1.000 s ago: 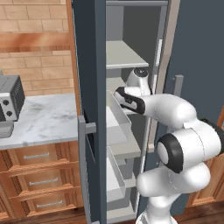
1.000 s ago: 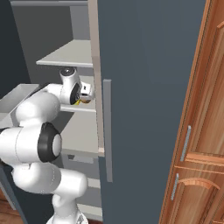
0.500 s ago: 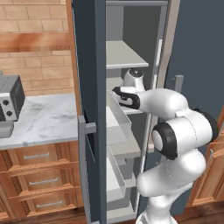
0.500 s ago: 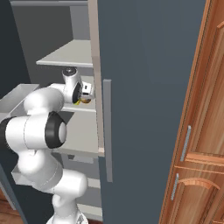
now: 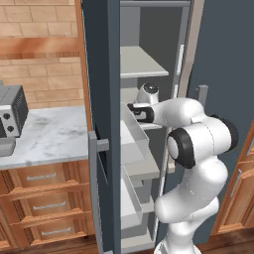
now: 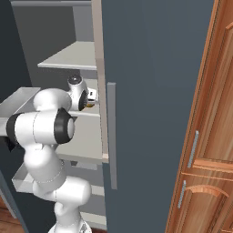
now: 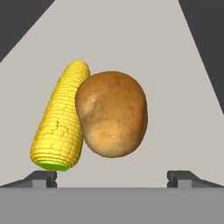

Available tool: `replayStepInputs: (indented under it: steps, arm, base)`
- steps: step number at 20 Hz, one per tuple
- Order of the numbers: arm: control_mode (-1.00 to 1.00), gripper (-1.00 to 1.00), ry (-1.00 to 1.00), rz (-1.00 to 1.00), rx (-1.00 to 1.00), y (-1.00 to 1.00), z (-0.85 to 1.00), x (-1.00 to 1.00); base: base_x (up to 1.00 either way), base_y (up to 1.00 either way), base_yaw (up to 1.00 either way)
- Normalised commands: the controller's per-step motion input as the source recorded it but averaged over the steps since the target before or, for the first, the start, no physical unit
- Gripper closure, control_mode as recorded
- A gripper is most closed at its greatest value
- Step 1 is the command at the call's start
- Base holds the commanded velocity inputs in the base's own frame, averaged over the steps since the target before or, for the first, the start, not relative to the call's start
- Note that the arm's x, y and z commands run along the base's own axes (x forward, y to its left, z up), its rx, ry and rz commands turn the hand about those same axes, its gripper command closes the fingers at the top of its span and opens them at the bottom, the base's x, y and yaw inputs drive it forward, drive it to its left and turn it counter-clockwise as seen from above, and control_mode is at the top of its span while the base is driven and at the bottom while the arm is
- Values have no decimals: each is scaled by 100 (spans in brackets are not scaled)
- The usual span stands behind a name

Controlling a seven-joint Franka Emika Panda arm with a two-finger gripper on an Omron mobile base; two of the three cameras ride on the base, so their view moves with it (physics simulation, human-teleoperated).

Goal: Take the corn and potato out of the freezer and place them in the tupperware container on the counter. Then put the tupperware containing the vegetables back in the freezer.

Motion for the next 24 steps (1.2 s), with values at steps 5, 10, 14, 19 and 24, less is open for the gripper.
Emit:
replayStepInputs:
  steps: [5, 10, 14, 19, 24]
  arm:
    - [-100, -100, -1, 0, 0, 0, -3, 33]
    - [-100, -100, 0, 0, 0, 0, 0, 35]
    - [-100, -100, 0, 0, 0, 0, -9, 23]
    - [-100, -100, 0, 0, 0, 0, -18, 8]
    - [-100, -100, 0, 0, 0, 0, -37, 0]
  base:
    - [0, 0, 0]
    - [0, 0, 0]
    - [0, 0, 0]
    - [0, 0, 0]
    - [0, 0, 0]
